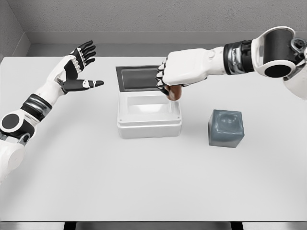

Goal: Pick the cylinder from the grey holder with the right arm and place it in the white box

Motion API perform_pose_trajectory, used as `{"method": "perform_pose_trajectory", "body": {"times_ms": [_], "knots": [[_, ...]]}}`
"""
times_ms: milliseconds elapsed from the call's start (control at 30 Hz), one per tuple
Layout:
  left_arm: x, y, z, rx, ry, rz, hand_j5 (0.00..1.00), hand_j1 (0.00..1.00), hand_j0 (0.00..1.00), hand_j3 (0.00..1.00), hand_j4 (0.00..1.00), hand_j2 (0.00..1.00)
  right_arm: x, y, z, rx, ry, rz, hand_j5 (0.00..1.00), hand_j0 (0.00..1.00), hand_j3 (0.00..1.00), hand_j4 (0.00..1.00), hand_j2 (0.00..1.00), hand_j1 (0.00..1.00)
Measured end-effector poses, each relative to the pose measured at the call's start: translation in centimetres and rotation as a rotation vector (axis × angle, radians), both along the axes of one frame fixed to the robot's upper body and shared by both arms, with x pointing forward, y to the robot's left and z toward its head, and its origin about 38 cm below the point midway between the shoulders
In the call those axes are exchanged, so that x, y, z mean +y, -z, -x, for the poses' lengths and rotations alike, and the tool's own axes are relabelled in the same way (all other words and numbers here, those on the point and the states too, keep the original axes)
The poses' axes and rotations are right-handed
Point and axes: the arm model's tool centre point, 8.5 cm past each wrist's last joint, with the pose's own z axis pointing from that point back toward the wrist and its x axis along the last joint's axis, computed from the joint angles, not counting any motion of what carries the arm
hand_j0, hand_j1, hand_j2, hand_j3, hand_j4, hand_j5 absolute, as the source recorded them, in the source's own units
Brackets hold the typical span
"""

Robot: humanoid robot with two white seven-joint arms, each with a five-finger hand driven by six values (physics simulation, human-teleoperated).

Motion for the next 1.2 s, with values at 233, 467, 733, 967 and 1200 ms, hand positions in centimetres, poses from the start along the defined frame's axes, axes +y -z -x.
{"method": "perform_pose_trajectory", "body": {"times_ms": [233, 467, 733, 967, 1200], "knots": [[0.0, -0.1, 0.0, -0.003, 0.001, 0.0, 1.0, 1.0, 1.0, 1.0, 1.0, 1.0, 1.0, 0.5, -0.5, 0.017, -0.004, -0.001, 0.42, 0.42, 0.42, 0.42, 0.42, 0.42], [0.0, -0.1, 0.0, -0.004, 0.0, 0.002, 1.0, 1.0, 1.0, 1.0, 1.0, 1.0, 1.5, 0.8, -1.0, 0.021, 0.0, 0.006, 1.0, 1.0, 1.0, 1.0, 1.0, 1.0], [0.0, -0.2, 0.0, -0.005, 0.001, 0.003, 1.0, 1.0, 1.0, 1.0, 1.0, 1.0, 1.7, -0.4, 0.0, -0.015, -0.032, 0.004, 1.0, 1.0, 1.0, 1.0, 1.0, 1.0], [-1.2, 0.0, 0.6, -0.009, 0.03, 0.005, 1.0, 1.0, 1.0, 1.0, 1.0, 1.0, -6.8, -1.5, 4.5, 0.083, 0.041, -0.127, 1.0, 1.0, 1.0, 1.0, 1.0, 1.0], [-4.2, 0.4, 0.9, -0.01, 0.081, 0.032, 1.0, 1.0, 1.0, 1.0, 1.0, 1.0, -16.8, 1.5, 8.3, 0.376, 0.257, -0.448, 1.0, 1.0, 1.0, 1.0, 1.0, 1.0]]}}
